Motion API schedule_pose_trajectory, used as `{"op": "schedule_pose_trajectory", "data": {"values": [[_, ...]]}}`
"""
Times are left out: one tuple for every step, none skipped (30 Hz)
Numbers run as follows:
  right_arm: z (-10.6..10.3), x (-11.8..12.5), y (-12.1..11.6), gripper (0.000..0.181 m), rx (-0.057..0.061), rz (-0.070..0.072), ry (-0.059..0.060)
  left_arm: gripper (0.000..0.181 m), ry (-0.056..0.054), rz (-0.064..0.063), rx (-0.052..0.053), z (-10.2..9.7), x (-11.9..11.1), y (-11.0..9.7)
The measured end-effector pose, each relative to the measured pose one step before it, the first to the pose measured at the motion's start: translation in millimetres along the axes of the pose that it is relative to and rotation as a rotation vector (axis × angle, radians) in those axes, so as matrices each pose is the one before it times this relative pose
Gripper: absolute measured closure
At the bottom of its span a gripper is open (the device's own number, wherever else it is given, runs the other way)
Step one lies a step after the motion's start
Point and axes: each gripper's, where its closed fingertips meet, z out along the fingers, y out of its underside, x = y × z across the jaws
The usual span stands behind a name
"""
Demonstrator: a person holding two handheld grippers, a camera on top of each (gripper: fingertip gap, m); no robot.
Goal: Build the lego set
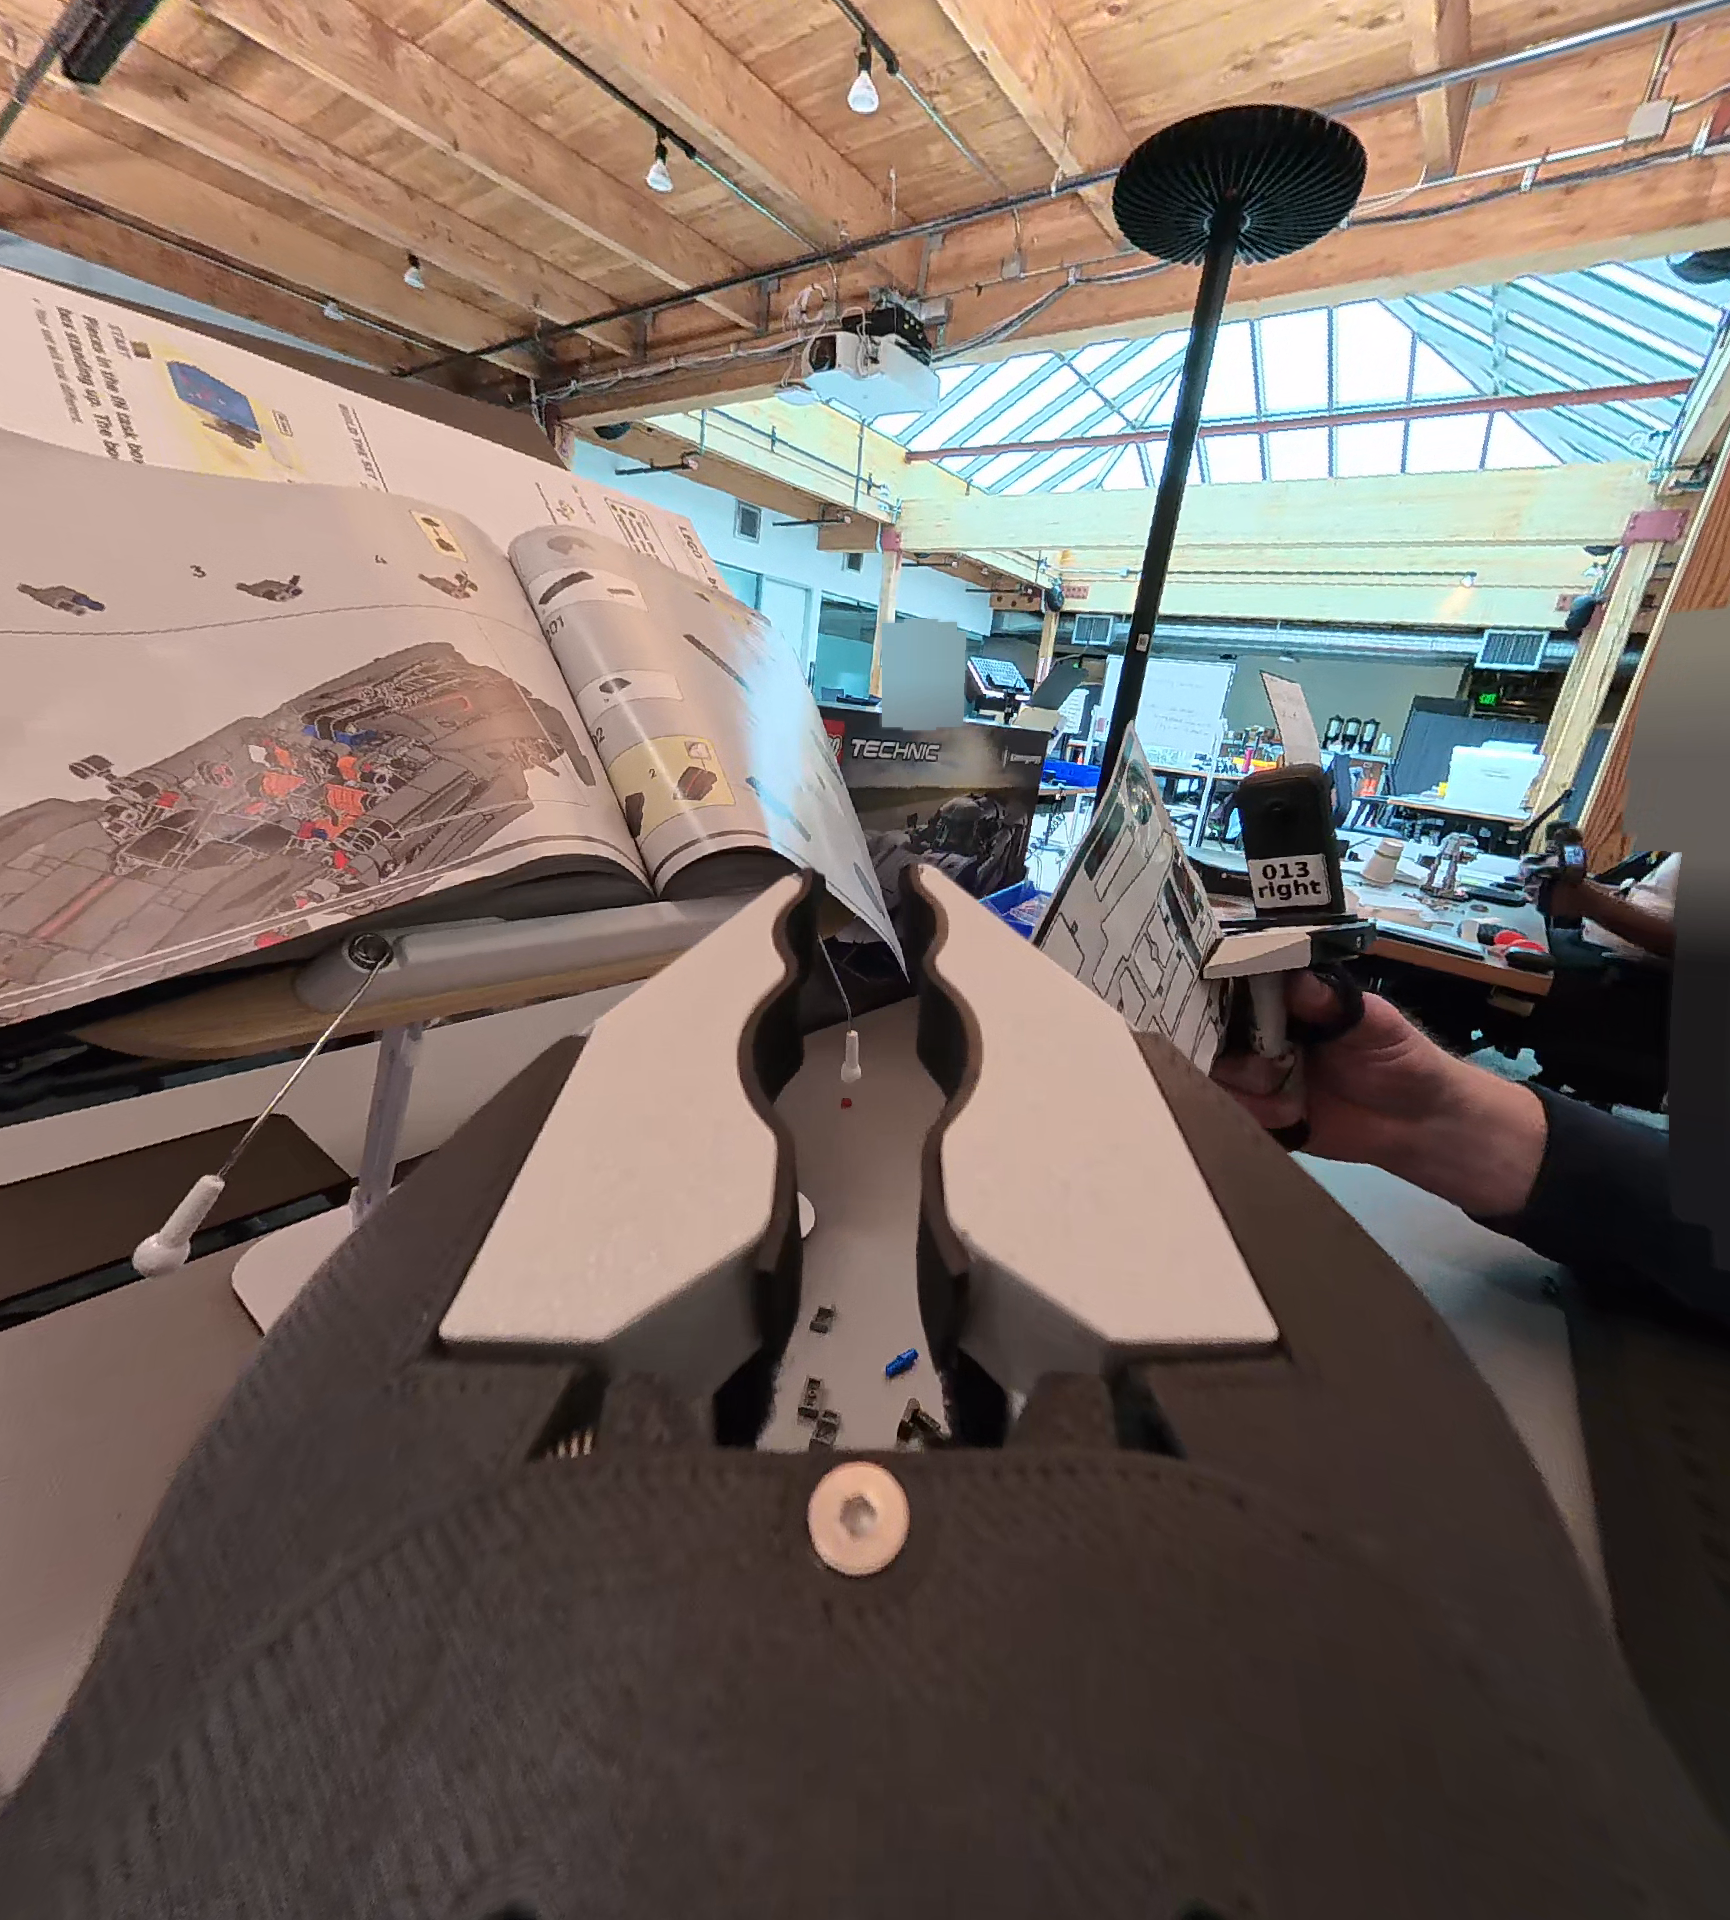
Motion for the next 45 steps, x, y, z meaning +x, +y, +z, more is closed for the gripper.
{"op": "schedule_pose_trajectory", "data": {"values": [[0.11, -0.06, 0.43, 0.181, -0.0021, 0.0022, -0.0014, 0.169, 0.0028, 0.0008, -0.0044, 0.53, 0.65, 0.78], [0.26, 0.13, 0.44, 0.181, -0.0016, 0.0019, -0.0009, 0.169, 0.0016, 0.0003, -0.0028, 0.58, 0.37, 0.62], [0.13, 0.01, 0.47, 0.181, -0.0017, 0.0018, -0.0013, 0.169, 0.0021, -0.0007, -0.0021, 0.43, 0.41, 0.56], [0.24, 0.01, 0.4, 0.181, -0.002, 0.0017, -0.0016, 0.169, 0.0033, -0.0017, -0.0027, 0.45, 0.46, 0.74], [0.2, -0.09, 0.44, 0.181, -0.0018, 0.0011, -0.0014, 0.169, 0.0022, -0.0015, -0.0037, 0.64, 0.18, 0.94], [0.31, -0.05, 0.42, 0.181, -0.0016, 0.0006, -0.0011, 0.169, 0.001, -0.0014, -0.0038, 0.57, 0.1, 1.04], [0.17, -0.2, 0.36, 0.181, -0.0016, 0.0002, -0.0011, 0.169, 0.0023, -0.0017, -0.0034, 0.59, 0.29, 0.99], [0.22, -0.11, 0.21, 0.181, -0.0014, -0.0001, -0.001, 0.169, 0.0031, -0.0015, -0.0037, 0.71, 0.44, 0.86], [0.11, -0.24, 0.08, 0.181, -0.0009, -0.0005, -0.0007, 0.169, 0.0015, -0.0004, -0.0031, 0.56, 0.27, 0.84], [0.14, -0.11, 0.13, 0.181, -0.0007, -0.0003, -0.0006, 0.169, 0.0013, 0.0004, -0.0031, 0.58, 0.42, 0.77], [0.05, -0.11, 0.11, 0.181, -0.0007, -0.0001, -0.0006, 0.169, 0.0011, 0.001, -0.0035, 0.5, 0.32, 0.7], [0.04, -0.14, 0.11, 0.181, -0.0005, -0.0002, -0.0003, 0.169, 0.0013, 0.001, -0.003, 0.44, 0.3, 0.6], [0.07, -0.08, 0.06, 0.181, -0.0003, -0.0001, -0.0004, 0.169, 0.0013, 0.0006, -0.0019, 0.39, 0.39, 0.43], [0.08, -0.14, 0.05, 0.181, -0.0003, 0.0001, -0.0008, 0.169, 0.0006, 0.0007, -0.0018, 0.31, 0.23, 0.38], [0.08, -0.1, 0.05, 0.181, -0.0002, 0.0, -0.0006, 0.169, 0.0008, 0.001, -0.0023, 0.19, 0.2, 0.42], [0.07, -0.12, 0.06, 0.181, -0.0004, 0.0001, -0.0006, 0.169, 0.0008, 0.0008, -0.0024, 0.31, 0.16, 0.46], [0.08, -0.07, 0.16, 0.181, -0.0006, 0.0004, -0.001, 0.169, 0.0011, 0.0, -0.0017, 0.2, 0.09, 0.41], [0.06, -0.18, 0.08, 0.181, -0.0005, 0.0004, -0.001, 0.169, 0.0012, -0.0006, -0.0007, 0.19, 0.1, 0.24], [0.16, -0.07, 0.17, 0.181, -0.0004, -0.0001, -0.0005, 0.169, 0.0016, -0.0006, -0.0011, 0.18, 0.16, 0.2], [0.05, -0.21, 0.0, 0.181, -0.0004, -0.0003, -0.0006, 0.169, 0.0009, 0.0, -0.0019, 0.17, 0.15, 0.34], [0.06, -0.08, 0.16, 0.181, -0.0004, 0.0, -0.0006, 0.169, 0.0007, 0.0003, -0.0016, 0.19, 0.11, 0.3], [0.09, -0.02, 0.05, 0.181, -0.0005, 0.0003, -0.0005, 0.169, 0.0013, 0.0, -0.001, 0.23, 0.21, 0.22], [0.06, -0.04, 0.19, 0.181, -0.0008, 0.0005, -0.0007, 0.169, 0.0014, 0.0, -0.0016, 0.19, 0.22, 0.3], [0.07, -0.01, 0.17, 0.181, -0.0006, 0.0003, -0.0007, 0.169, 0.0001, 0.001, -0.0018, 0.23, 0.09, 0.35], [0.06, -0.17, 0.06, 0.181, -0.0001, -0.0004, -0.0005, 0.169, -0.0013, 0.0019, -0.0007, 0.07, -0.05, 0.04], [0.08, -0.2, -0.06, 0.181, 0.0, -0.0004, -0.0006, 0.169, 0.0003, 0.0007, -0.0009, 0.07, 0.17, 0.18], [-0.02, 0.0, 0.04, 0.181, -0.0003, -0.0003, -0.0001, 0.169, 0.0017, -0.0003, -0.0005, 0.11, 0.22, 0.0], [-0.03, 0.02, 0.05, 0.181, -0.0004, -0.0001, 0.0001, 0.169, 0.0009, -0.0001, -0.0006, 0.05, 0.18, 0.11], [0.01, -0.03, -0.02, 0.181, 0.0002, 0.0, -0.0002, 0.169, -0.0001, 0.0007, -0.0008, 0.12, 0.02, 0.16], [-0.09, 0.02, -0.03, 0.181, 0.0001, 0.0, 0.0, 0.169, 0.0001, 0.0003, -0.0013, 0.09, 0.06, 0.23], [0.06, 0.0, 0.09, 0.181, -0.0005, -0.0001, 0.0001, 0.169, 0.0004, -0.0003, -0.0012, 0.15, -0.03, 0.31], [0.06, -0.04, 0.09, 0.181, -0.0006, -0.0001, -0.0001, 0.169, 0.0004, -0.0002, -0.0004, 0.13, 0.13, 0.2], [0.08, -0.03, 0.05, 0.181, -0.0003, -0.0001, -0.0001, 0.169, 0.0004, 0.0001, -0.0006, 0.14, 0.13, 0.13], [0.05, -0.13, 0.09, 0.181, -0.0003, -0.0002, -0.0002, 0.169, 0.0003, 0.0005, -0.0009, 0.02, 0.04, 0.15], [0.06, -0.07, 0.08, 0.181, -0.0005, -0.0001, -0.0004, 0.169, 0.0004, 0.0006, -0.0009, 0.14, 0.1, 0.07], [-0.03, -0.03, 0.05, 0.181, -0.0004, -0.0002, -0.0003, 0.169, 0.0006, -0.0001, -0.0005, 0.04, 0.12, 0.18], [0.07, -0.04, 0.07, 0.181, -0.0004, -0.0001, -0.0002, 0.169, 0.0005, -0.0002, -0.0007, 0.13, 0.16, 0.14], [0.08, 0.0, 0.14, 0.181, -0.0004, 0.0004, -0.0005, 0.169, -0.0001, 0.0001, -0.0009, 0.07, -0.07, 0.14], [0.07, -0.11, 0.07, 0.181, -0.0004, 0.0003, -0.0005, 0.169, 0.0001, 0.0001, -0.001, 0.02, 0.04, 0.16], [0.05, -0.06, 0.12, 0.181, -0.0007, -0.0001, -0.0003, 0.169, 0.0005, -0.0004, -0.001, 0.1, -0.04, 0.16], [0.11, -0.08, 0.27, 0.181, -0.0011, -0.0001, -0.0005, 0.169, 0.0007, -0.0007, -0.0006, 0.07, 0.09, 0.2], [0.15, -0.05, 0.13, 0.181, -0.0009, 0.0, -0.0007, 0.169, 0.0008, -0.0004, -0.0003, 0.07, 0.19, 0.06], [0.12, -0.09, 0.18, 0.181, -0.0011, -0.0003, -0.0005, 0.169, 0.0005, -0.0001, -0.0008, 0.07, 0.02, 0.13], [0.18, -0.11, 0.27, 0.181, -0.0016, -0.0005, -0.0006, 0.169, 0.0003, 0.0002, -0.0013, 0.17, 0.15, 0.26], [0.16, -0.21, 0.3, 0.181, -0.0019, -0.0001, -0.0011, 0.169, 0.0008, -0.0005, -0.0019, 0.09, 0.13, 0.31]]}}
